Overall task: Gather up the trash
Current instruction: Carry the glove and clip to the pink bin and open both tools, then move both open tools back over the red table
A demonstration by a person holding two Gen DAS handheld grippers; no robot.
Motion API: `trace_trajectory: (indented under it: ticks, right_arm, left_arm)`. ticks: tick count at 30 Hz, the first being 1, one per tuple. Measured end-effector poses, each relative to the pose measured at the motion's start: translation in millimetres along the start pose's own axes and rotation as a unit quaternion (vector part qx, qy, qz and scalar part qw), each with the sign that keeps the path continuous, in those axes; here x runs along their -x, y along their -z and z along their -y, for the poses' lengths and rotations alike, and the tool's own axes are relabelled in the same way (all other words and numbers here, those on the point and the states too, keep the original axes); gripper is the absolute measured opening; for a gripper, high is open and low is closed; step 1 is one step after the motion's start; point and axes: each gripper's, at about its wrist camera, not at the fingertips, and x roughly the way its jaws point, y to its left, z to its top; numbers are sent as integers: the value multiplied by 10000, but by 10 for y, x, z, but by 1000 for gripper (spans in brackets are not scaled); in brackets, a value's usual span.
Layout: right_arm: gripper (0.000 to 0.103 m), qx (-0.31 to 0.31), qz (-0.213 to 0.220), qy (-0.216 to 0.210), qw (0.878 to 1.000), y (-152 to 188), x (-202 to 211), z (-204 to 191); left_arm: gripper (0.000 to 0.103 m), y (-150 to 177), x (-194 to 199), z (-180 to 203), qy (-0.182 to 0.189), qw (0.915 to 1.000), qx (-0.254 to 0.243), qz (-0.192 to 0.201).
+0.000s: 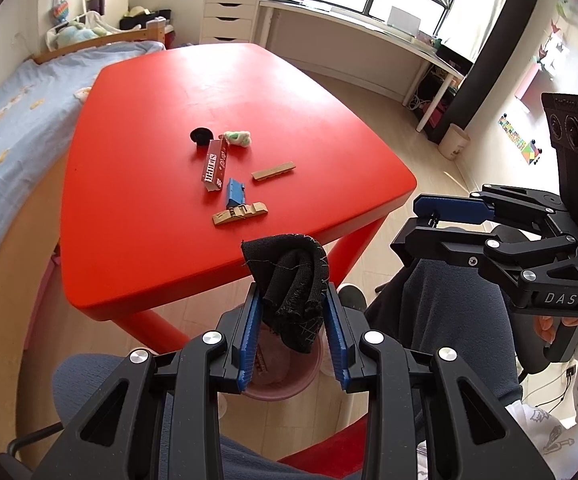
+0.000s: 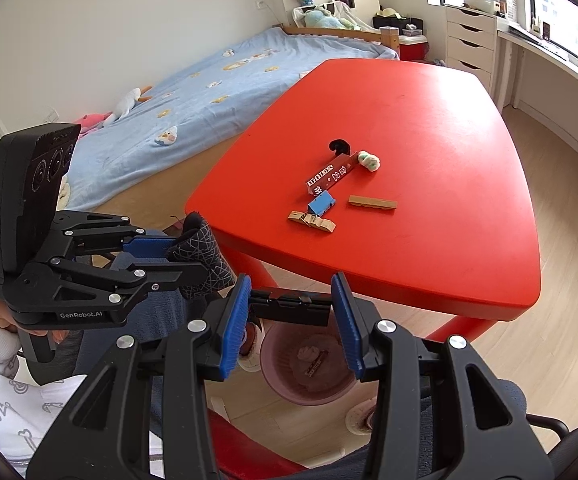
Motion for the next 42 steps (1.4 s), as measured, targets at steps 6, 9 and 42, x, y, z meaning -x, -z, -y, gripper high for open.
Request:
trace_trajectory:
  ticks: [6,9,42]
  right_arm:
    - [93,-45,68,154,9998,2,0,28]
    - [98,-52,46,261,9996,13,-17,43]
    - [100,-70,-118,153,9998,-2,-142,130]
  left_arm:
    - [91,-11,20,-57,-275,9995,84,132]
    - [94,-9,0,-115,-423,9989,164,83]
    - [95,-83,-36,-233,-397,9984,411,21]
